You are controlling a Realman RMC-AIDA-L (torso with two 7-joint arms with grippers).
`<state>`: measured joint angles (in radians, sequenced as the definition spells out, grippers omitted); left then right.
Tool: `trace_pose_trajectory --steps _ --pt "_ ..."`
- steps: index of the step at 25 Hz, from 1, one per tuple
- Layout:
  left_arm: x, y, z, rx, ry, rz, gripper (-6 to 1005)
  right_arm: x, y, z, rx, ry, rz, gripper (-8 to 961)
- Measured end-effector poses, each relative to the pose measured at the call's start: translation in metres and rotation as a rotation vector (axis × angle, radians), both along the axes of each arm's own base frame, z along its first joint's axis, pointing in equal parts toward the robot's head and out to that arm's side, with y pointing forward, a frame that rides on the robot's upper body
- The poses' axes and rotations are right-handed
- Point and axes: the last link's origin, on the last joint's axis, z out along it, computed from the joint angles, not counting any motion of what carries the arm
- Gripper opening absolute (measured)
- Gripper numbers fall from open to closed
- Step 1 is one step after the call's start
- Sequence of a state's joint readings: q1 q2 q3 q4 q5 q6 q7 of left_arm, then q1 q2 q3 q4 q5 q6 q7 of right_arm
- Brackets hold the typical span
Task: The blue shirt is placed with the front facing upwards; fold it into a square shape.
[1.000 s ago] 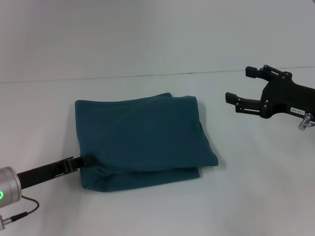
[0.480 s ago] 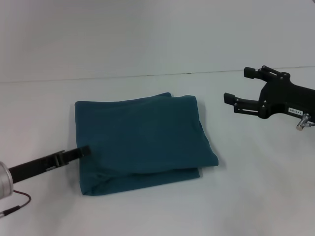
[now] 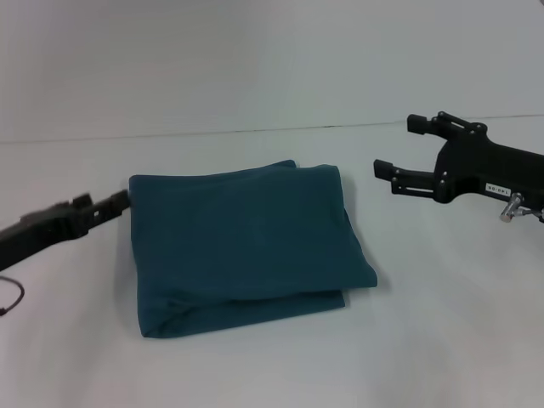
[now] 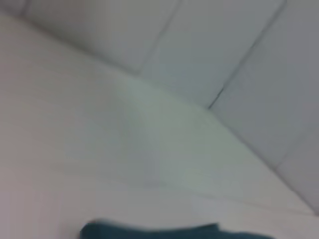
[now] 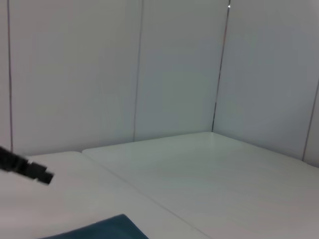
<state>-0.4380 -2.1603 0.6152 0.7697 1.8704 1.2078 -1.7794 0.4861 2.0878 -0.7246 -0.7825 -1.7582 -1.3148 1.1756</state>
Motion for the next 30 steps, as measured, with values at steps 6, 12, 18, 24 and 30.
trace_pose_trajectory --steps 6,12,18,24,30 --pt "0.036 0.001 0.005 0.001 0.098 -0.348 861 -0.014 0.001 -0.007 -0.118 -0.028 0.03 941" --pt "0.062 -0.007 0.003 -0.003 0.205 -0.684 883 -0.036 -0.007 -0.021 -0.309 -0.135 0.129 941" --pt "0.082 -0.009 -0.005 -0.152 0.262 -0.878 879 -0.053 -0.021 -0.029 -0.42 -0.153 0.233 942" --pt "0.084 -0.007 -0.014 -0.254 0.329 -0.911 880 -0.056 -0.028 -0.028 -0.456 -0.146 0.264 941" --pt "0.077 -0.007 -0.013 -0.261 0.353 -0.888 880 -0.055 -0.03 -0.028 -0.465 -0.147 0.268 942"
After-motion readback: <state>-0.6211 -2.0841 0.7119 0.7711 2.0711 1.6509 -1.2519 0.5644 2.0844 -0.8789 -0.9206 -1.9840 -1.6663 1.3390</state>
